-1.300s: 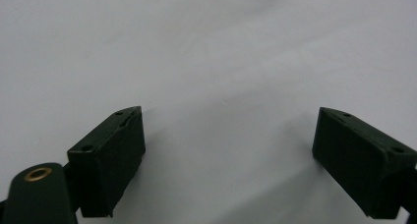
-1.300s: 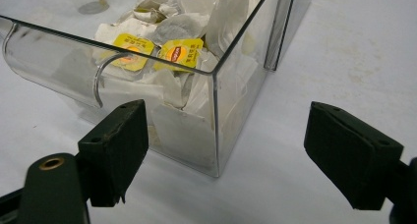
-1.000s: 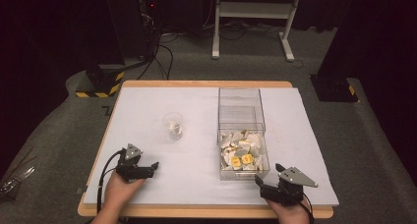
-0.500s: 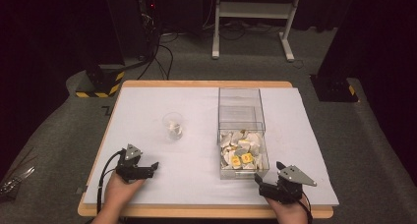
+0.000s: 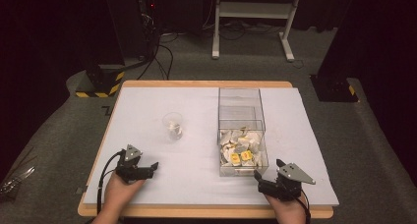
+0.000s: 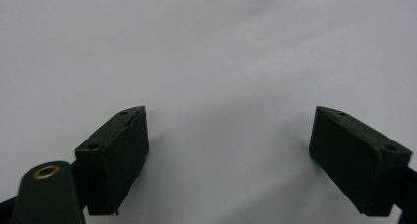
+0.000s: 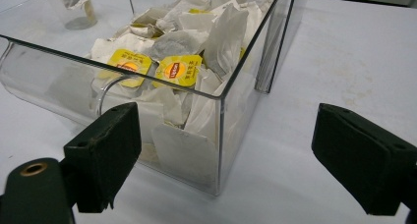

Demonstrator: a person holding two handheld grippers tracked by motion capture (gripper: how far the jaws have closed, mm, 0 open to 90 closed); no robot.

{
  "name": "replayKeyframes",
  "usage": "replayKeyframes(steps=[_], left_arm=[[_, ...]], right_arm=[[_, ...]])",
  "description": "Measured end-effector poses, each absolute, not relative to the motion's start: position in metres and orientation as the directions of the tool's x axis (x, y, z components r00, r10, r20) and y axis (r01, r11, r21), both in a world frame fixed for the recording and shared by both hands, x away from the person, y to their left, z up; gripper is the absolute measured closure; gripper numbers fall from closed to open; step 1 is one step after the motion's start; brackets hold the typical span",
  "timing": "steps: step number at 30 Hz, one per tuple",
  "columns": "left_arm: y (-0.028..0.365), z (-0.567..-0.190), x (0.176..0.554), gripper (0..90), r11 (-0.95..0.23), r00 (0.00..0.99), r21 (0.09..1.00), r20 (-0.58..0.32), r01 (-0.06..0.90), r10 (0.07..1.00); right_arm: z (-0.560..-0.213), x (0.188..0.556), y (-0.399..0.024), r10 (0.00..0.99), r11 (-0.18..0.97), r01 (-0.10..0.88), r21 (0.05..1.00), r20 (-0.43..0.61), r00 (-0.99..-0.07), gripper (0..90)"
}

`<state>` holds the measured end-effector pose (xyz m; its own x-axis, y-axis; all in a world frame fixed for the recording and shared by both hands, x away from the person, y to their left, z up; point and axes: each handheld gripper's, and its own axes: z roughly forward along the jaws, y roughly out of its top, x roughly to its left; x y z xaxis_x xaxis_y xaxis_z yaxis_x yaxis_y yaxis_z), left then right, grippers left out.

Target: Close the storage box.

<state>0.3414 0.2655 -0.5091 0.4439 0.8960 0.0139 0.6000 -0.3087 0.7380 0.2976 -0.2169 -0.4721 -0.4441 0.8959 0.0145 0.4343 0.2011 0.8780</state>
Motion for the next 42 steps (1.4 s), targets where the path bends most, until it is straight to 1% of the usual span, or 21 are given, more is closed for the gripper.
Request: replayKeyframes(steps=[7, 11, 14, 18, 27, 42], left_arm=[[0.266, -0.509, 0.341, 15.5, -0.305, 0.445, 0.739, 0.009, 0.6, 0.896], [0.268, -0.509, 0.341, 15.5, -0.292, 0.445, 0.74, -0.01, 0.605, 0.895], [0.267, -0.51, 0.341, 15.9, -0.298, 0.442, 0.741, 0.002, 0.601, 0.897], [0.267, -0.51, 0.341, 16.5, -0.294, 0.438, 0.743, 0.001, 0.602, 0.899], [0.266, -0.51, 0.341, 16.9, -0.293, 0.435, 0.743, 0.003, 0.602, 0.901], [0.267, -0.51, 0.34, 17.6, -0.292, 0.431, 0.743, 0.005, 0.602, 0.903]], right_arm=[[-0.472, 0.302, -0.216, 0.899, 0.189, 0.434, 0.881, 0.022, -0.437, 11.5], [-0.471, 0.305, -0.216, 0.903, 0.182, 0.433, 0.883, 0.025, -0.43, 11.6], [-0.472, 0.309, -0.215, 0.904, 0.179, 0.433, 0.883, 0.027, -0.427, 12.0], [-0.471, 0.314, -0.212, 0.905, 0.187, 0.427, 0.885, 0.015, -0.426, 12.6], [-0.468, 0.326, -0.21, 0.9, 0.175, 0.413, 0.894, 0.025, -0.436, 12.7], [-0.469, 0.35, -0.21, 0.905, 0.159, 0.421, 0.893, 0.039, -0.424, 13.0]])
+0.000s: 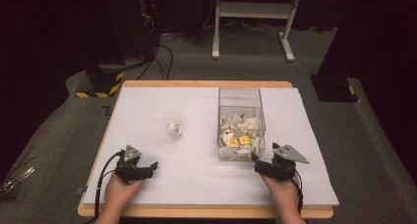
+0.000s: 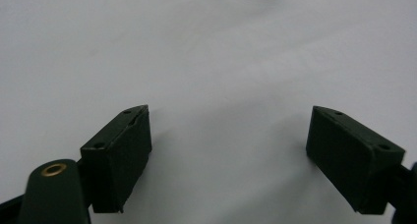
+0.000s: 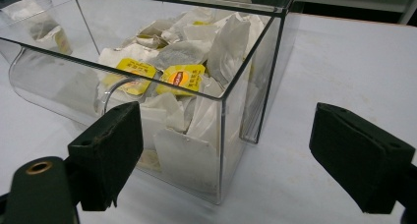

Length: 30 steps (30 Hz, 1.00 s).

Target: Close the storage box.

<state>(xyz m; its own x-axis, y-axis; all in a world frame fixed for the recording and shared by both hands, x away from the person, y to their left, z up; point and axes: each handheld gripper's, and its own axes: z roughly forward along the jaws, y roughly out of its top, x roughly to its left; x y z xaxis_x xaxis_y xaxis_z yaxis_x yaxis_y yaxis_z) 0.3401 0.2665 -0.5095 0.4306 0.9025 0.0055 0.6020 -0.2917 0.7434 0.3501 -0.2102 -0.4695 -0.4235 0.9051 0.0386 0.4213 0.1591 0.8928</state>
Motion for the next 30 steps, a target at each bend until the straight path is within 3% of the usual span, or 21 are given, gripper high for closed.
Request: replayKeyframes(steps=[30], left_arm=[[0.268, -0.509, 0.34, 21.1, -0.274, 0.409, 0.748, 0.004, 0.605, 0.913]], right_arm=[[-0.475, 0.405, -0.203, 0.936, 0.109, 0.423, 0.9, 0.051, -0.349, 13.7]])
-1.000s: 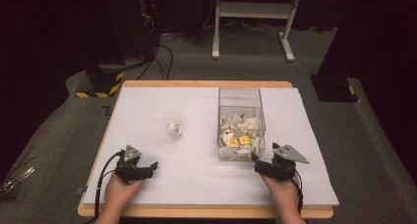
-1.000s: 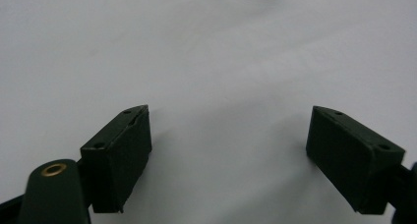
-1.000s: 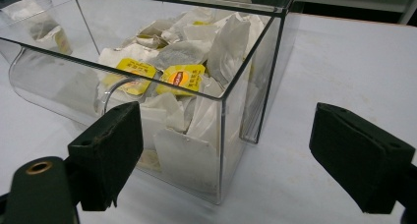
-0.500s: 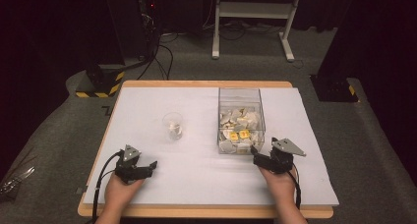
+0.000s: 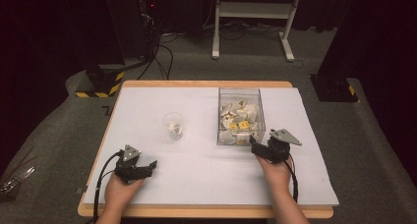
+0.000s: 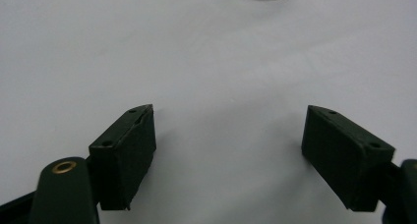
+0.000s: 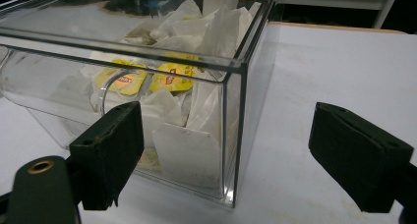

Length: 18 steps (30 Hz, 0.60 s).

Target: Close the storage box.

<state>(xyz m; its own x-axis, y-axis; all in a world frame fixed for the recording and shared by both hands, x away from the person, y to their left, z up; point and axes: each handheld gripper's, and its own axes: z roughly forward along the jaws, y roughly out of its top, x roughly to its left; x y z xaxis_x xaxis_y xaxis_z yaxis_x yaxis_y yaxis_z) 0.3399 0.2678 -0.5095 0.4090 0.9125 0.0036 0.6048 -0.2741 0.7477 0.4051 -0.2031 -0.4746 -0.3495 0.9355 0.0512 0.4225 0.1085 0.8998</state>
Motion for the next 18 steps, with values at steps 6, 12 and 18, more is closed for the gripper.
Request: replayKeyframes(steps=[6, 12, 18], left_arm=[[0.268, -0.509, 0.34, 21.4, -0.271, 0.407, 0.748, 0.002, 0.606, 0.913], [0.268, -0.509, 0.34, 21.5, -0.273, 0.408, 0.747, 0.003, 0.606, 0.913], [0.268, -0.509, 0.34, 21.7, -0.271, 0.406, 0.748, 0.002, 0.606, 0.914]], right_arm=[[-0.476, 0.417, -0.202, 0.941, 0.086, 0.425, 0.901, 0.067, -0.331, 13.9], [-0.477, 0.422, -0.201, 0.945, 0.073, 0.428, 0.901, 0.075, -0.319, 14.1], [-0.478, 0.425, -0.201, 0.948, 0.063, 0.432, 0.9, 0.082, -0.308, 13.9]])
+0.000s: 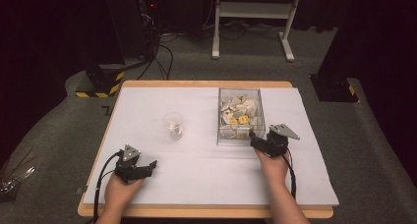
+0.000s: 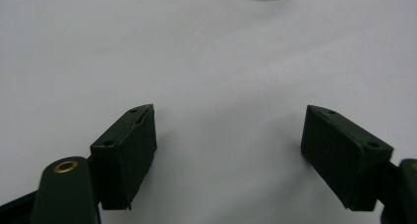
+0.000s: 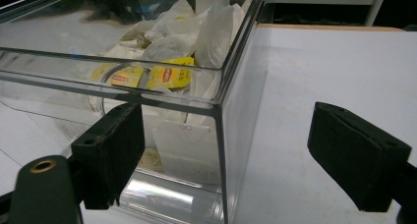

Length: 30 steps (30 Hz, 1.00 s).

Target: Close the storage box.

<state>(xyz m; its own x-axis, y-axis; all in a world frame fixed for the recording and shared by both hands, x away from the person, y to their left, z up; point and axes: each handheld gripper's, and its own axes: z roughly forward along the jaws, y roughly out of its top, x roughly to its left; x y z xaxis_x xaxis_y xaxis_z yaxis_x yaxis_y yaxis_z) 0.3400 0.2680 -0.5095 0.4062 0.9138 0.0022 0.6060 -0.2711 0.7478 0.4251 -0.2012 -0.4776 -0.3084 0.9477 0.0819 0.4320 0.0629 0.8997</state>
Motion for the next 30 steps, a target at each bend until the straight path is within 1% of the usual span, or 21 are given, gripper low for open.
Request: replayKeyframes(steps=[12, 20, 30], left_arm=[[0.268, -0.509, 0.34, 21.8, -0.269, 0.406, 0.748, 0.001, 0.606, 0.914], [0.268, -0.509, 0.34, 21.8, -0.27, 0.405, 0.748, 0.002, 0.606, 0.914], [0.268, -0.509, 0.34, 21.7, -0.269, 0.404, 0.747, 0.001, 0.608, 0.915]], right_arm=[[-0.478, 0.419, -0.201, 0.946, 0.088, 0.444, 0.892, 0.064, -0.317, 15.8], [-0.477, 0.395, -0.219, 0.942, 0.103, 0.457, 0.883, 0.061, -0.33, 18.4], [-0.489, 0.365, -0.249, 0.953, 0.137, 0.529, 0.837, 0.035, -0.302, 19.8]])
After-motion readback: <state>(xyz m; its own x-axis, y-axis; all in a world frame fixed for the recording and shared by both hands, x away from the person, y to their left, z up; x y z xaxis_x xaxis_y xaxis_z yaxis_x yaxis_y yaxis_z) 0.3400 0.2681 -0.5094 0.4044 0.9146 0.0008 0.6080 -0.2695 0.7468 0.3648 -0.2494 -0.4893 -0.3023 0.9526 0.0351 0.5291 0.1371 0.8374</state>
